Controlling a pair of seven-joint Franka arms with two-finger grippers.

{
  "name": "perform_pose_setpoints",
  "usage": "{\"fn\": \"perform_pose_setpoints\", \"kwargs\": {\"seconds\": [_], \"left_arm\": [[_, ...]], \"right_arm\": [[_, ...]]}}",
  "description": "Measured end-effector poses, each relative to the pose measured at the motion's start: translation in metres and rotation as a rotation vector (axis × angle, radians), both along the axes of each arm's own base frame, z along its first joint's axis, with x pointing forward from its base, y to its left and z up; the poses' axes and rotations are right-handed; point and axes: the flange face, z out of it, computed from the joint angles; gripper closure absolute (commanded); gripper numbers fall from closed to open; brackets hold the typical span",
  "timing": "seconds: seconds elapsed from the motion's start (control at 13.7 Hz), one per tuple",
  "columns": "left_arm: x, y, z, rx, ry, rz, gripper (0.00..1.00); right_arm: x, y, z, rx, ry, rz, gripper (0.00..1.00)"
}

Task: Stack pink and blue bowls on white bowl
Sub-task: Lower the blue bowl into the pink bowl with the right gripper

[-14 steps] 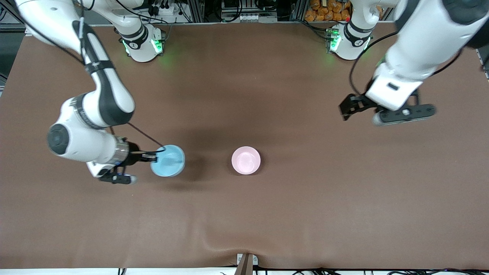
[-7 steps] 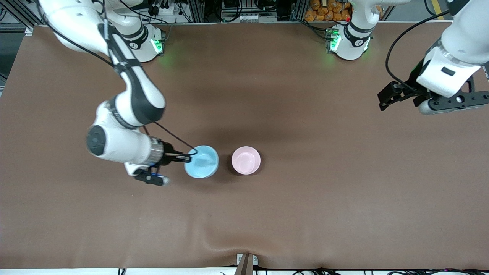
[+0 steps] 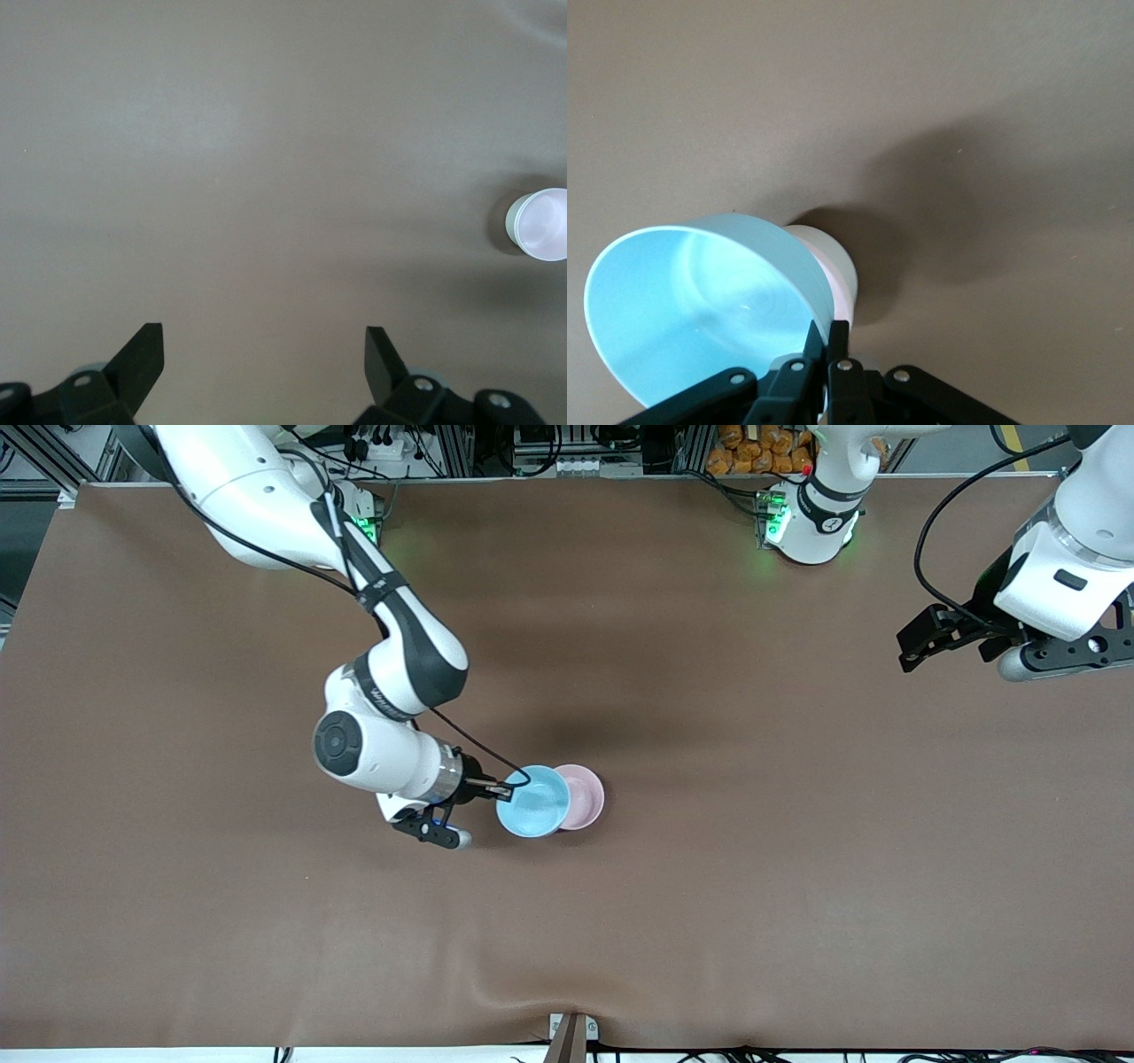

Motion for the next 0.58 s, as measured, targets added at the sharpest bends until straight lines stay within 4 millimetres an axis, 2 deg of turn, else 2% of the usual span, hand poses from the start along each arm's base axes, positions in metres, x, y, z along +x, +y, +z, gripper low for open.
{"fn": "perform_pose_setpoints", "kwargs": {"seconds": [0.22, 0.58], "left_arm": [[0.0, 0.002, -0.002, 0.001, 0.003, 0.004, 0.0], [0.0, 0.004, 0.0, 0.001, 0.0, 0.007, 0.0]], "right_arm": [[-0.011, 0.021, -0.006, -0.004, 0.022, -0.022, 1.0], [-0.019, 0.032, -0.021, -0.013, 0.045, -0.016, 1.0]]}}
